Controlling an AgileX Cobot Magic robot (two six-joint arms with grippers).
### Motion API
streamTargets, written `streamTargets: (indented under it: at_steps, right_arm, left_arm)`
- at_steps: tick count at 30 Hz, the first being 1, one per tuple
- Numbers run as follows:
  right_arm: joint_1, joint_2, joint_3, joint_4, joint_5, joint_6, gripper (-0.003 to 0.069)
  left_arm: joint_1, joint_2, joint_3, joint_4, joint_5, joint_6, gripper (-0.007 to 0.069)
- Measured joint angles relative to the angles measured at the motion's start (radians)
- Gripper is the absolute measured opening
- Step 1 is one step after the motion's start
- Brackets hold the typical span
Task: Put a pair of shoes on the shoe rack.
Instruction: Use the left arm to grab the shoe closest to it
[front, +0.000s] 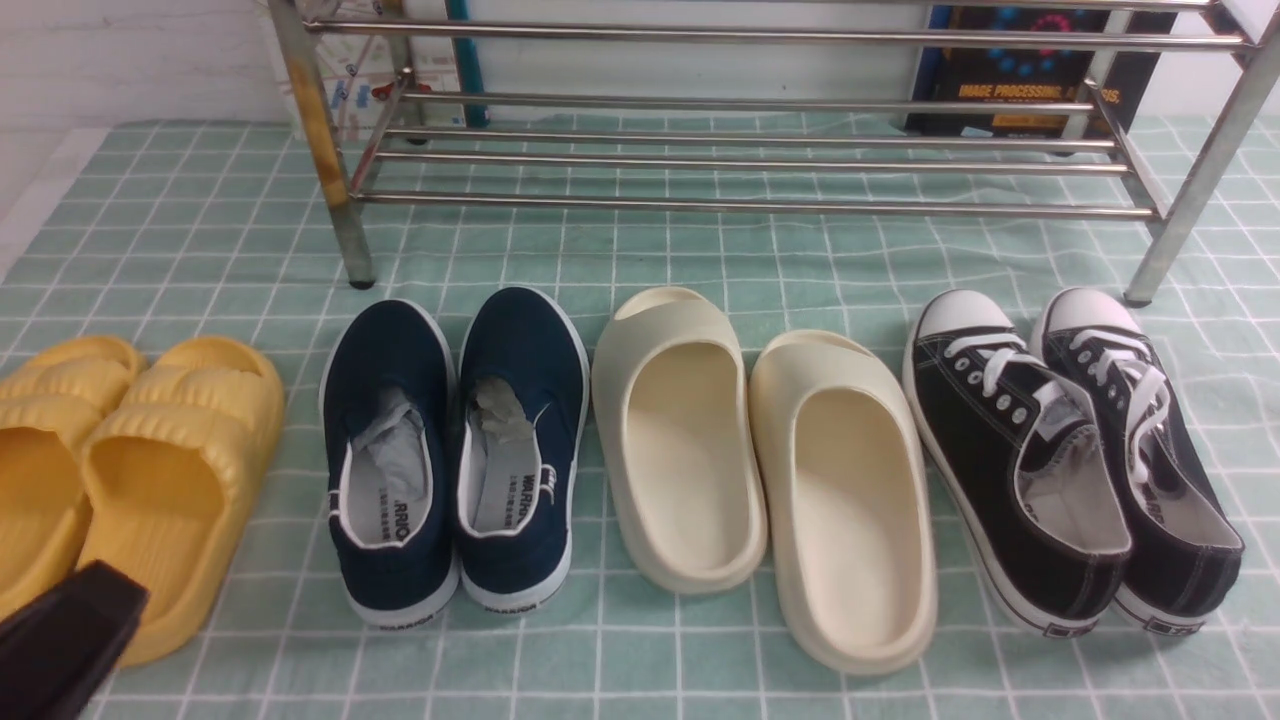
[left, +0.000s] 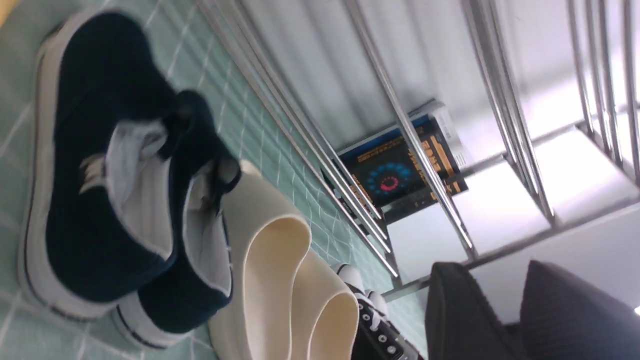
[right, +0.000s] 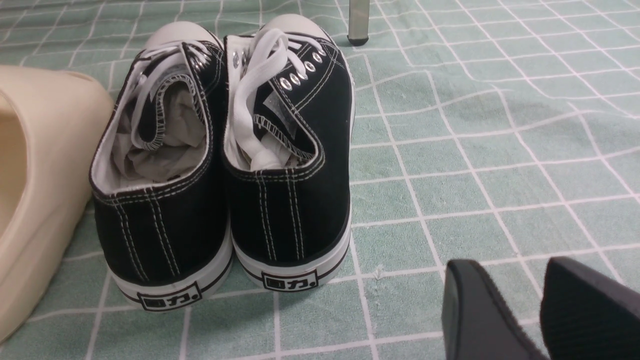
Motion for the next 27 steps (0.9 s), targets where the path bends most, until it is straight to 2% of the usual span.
streamTargets:
  at_steps: [4,5,6,7,8,9,12,17,21,23,27]
  right_arm:
    - [0.0,0.0,0.0,0.0,0.0,0.0,0.0239]
    - [0.0,0.0,0.0,0.0,0.0,0.0,0.0239]
    - [0.0,0.0,0.0,0.0,0.0,0.0,0.0239]
    - [0.0,0.0,0.0,0.0,0.0,0.0,0.0239]
    - [0.0,0.0,0.0,0.0,0.0,0.0,0.0239]
    - [0.0,0.0,0.0,0.0,0.0,0.0,0.0239]
    - [0.0,0.0,0.0,0.0,0.0,0.0,0.0239]
    - [0.0,0.0,0.0,0.0,0.0,0.0,0.0239]
    - [0.0,0.0,0.0,0.0,0.0,0.0,0.0239]
    - [0.0,0.0,0.0,0.0,0.0,-0.001,0.0239]
    - [0.0,0.0,0.0,0.0,0.0,-0.003,0.0239]
  left_arm:
    - [0.0,0.171,-0.177,0.23,0.202,0.013,0.0081]
    - [0.0,0.171,-0.186,0.244,0.214,0.012,0.0081]
    - [0.0,0.283,-0.268,0.37,0.327,0.009,0.0008]
    - [0.0,0.305,-0.276,0.382,0.337,0.009,0.0001]
    - [0.0,0.38,-0.328,0.458,0.413,0.009,-0.0013]
    - [0.0,0.391,-0.335,0.468,0.413,0.009,-0.0013]
    - [0.0,0.568,-0.449,0.616,0.521,0.04,-0.0013]
    - [-0.03,0.757,-0.561,0.677,0.565,0.084,-0.0013]
    - [-0.138,0.946,-0.638,0.697,0.598,0.092,-0.0013]
    - [-0.187,1.058,-0.662,0.697,0.601,0.082,-0.0013]
    - [-0.215,1.193,-0.687,0.697,0.583,0.033,-0.0003]
